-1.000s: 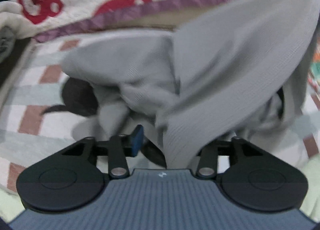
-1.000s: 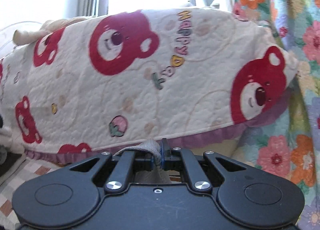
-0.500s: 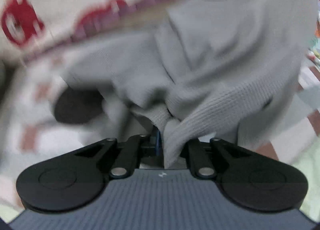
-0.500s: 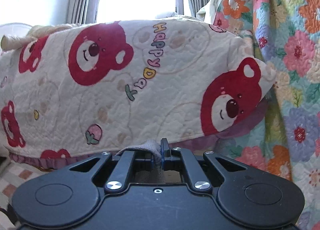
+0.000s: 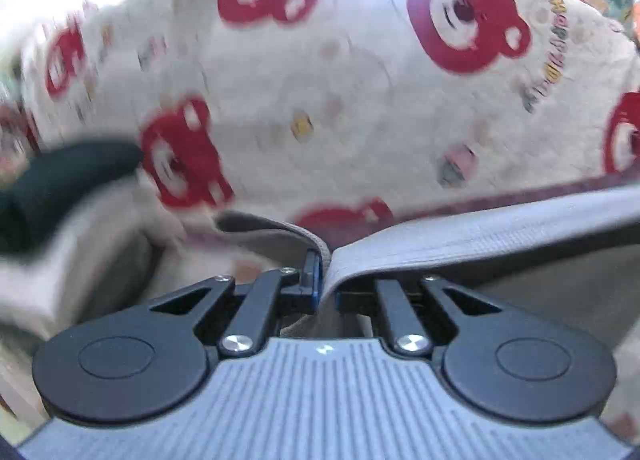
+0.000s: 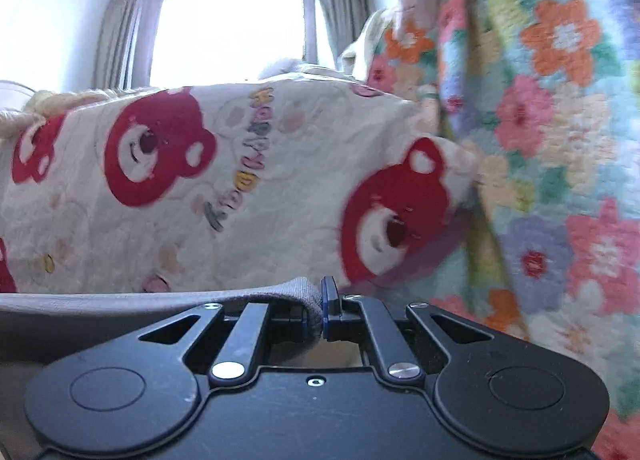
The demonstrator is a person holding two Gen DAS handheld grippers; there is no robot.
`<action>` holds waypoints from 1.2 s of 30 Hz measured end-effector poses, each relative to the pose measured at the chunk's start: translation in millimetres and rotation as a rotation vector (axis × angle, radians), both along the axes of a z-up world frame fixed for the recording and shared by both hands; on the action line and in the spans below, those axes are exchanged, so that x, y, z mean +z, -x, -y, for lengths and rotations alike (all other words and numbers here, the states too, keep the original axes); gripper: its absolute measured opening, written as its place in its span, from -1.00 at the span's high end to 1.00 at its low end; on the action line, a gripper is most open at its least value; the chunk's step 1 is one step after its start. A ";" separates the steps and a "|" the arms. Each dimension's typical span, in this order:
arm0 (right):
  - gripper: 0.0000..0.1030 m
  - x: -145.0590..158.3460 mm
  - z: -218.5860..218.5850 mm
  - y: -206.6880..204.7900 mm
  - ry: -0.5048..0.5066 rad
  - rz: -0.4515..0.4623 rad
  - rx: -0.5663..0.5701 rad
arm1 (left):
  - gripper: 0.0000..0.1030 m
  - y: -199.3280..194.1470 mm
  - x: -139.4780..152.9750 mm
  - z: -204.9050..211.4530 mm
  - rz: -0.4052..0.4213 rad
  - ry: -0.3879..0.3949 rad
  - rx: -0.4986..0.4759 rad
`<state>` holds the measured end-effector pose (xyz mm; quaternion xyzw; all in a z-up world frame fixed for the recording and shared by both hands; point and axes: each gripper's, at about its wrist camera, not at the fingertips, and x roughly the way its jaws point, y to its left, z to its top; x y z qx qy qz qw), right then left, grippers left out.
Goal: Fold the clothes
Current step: 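Lift the grey shirt with both grippers and stretch it between them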
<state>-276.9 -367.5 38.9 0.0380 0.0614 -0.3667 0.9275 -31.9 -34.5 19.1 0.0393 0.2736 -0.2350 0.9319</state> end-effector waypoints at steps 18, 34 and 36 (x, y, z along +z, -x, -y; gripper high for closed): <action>0.88 -106.6 39.7 63.4 -0.279 -0.146 -0.107 | -0.05 25.4 -137.7 25.3 -0.359 -0.277 -0.201; 0.87 -120.3 42.4 75.6 -0.383 -0.107 -0.059 | 0.90 19.8 -154.6 45.5 -0.383 -0.421 -0.171; 0.87 -121.7 40.5 78.2 -0.395 -0.112 -0.039 | 0.90 17.9 -132.6 33.5 -0.324 -0.383 -0.126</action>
